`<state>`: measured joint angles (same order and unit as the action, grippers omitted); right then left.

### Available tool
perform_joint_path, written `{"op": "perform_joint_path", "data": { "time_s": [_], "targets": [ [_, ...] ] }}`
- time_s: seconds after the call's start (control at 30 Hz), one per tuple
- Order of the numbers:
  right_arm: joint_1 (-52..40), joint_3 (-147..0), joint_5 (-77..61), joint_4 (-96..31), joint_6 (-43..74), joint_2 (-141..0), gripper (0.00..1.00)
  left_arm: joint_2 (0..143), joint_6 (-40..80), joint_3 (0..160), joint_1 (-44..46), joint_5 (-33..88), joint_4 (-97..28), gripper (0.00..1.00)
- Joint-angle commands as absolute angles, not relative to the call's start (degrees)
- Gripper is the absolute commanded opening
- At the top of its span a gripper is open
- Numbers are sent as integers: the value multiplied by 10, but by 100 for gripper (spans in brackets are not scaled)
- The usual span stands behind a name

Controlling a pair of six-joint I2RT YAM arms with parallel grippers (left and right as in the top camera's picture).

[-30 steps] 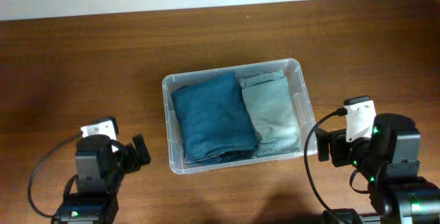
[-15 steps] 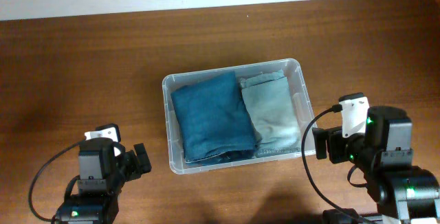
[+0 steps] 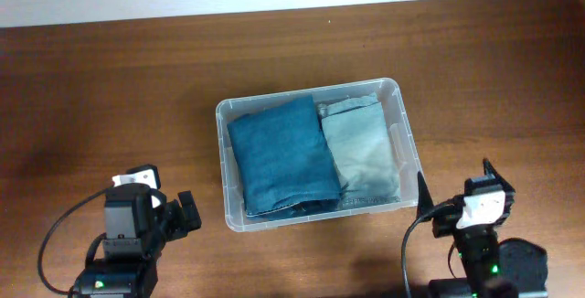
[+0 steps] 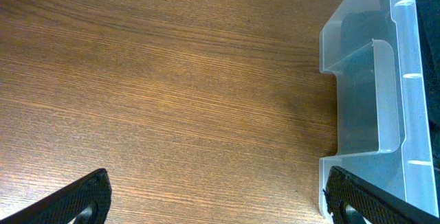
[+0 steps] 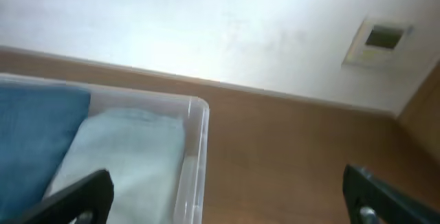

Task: Pack container

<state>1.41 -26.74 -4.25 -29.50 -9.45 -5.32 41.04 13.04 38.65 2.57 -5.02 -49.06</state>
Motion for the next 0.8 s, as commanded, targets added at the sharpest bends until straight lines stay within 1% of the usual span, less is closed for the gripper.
{"op": "perform_joint_path", "data": {
  "time_s": [0.0,0.17,0.5,0.77],
  "targets": [
    [15,-216,-51,-238,-102,-4,98,409,127,383,25,-58,-491,99],
    [15,-155,-54,-168,-104,-2,98,409,127,383,25,-58,-491,99],
    [15,-2,-69,103,-105,-2,98,409,127,383,25,-58,-491,99],
    [15,-3,-31,87,-105,-2,98,409,127,383,25,-58,-491,99]
  ]
}}
